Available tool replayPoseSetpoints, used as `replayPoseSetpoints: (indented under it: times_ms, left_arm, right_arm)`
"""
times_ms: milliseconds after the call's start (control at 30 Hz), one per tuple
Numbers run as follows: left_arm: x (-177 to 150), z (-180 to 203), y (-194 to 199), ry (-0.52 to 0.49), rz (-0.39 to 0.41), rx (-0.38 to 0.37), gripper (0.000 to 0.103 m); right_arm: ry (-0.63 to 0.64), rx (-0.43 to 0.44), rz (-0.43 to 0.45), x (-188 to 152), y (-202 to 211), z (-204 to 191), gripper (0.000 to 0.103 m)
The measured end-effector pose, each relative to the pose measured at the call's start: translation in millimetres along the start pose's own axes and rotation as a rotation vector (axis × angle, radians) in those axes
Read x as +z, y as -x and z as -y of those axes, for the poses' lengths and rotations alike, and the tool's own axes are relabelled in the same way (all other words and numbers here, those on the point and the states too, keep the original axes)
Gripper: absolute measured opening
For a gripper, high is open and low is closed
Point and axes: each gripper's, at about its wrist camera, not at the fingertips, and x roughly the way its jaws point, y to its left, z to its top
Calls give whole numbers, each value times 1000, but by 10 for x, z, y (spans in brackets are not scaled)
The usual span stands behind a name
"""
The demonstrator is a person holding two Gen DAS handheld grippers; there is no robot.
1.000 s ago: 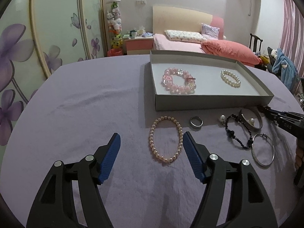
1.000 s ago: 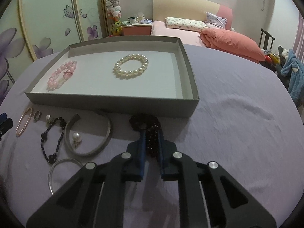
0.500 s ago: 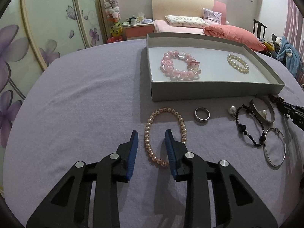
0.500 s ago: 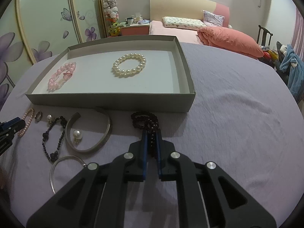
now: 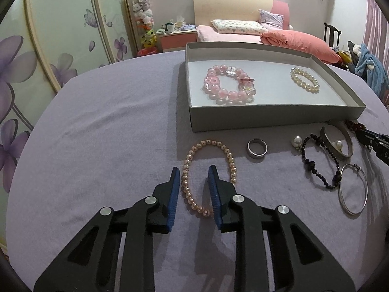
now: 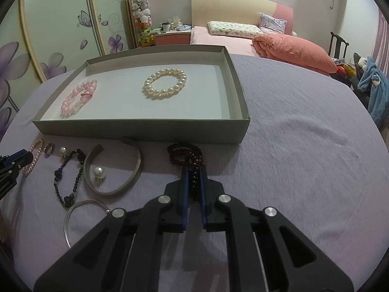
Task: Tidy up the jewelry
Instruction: 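Grasp the dark red bracelet with right tool while left tool grasps pink pearls, then carry the pink pearls into the tray with left tool while right tool places red bracelet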
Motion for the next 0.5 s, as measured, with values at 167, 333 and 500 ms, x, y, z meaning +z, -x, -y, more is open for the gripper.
replayPoseSetpoints:
  times_ms: [167,333,500]
  left_arm:
    - [-5,6,12,-3,0,-2,21]
    - [-4,16,16,-5,0,-4,18]
    - [-5,44,17,-16,0,0,11]
  right_arm:
    - [1,-1,0,1,1,0,10]
    - [0,0,0,3,0,-3,10]
    - [0,-1,0,3,-2,-10,10]
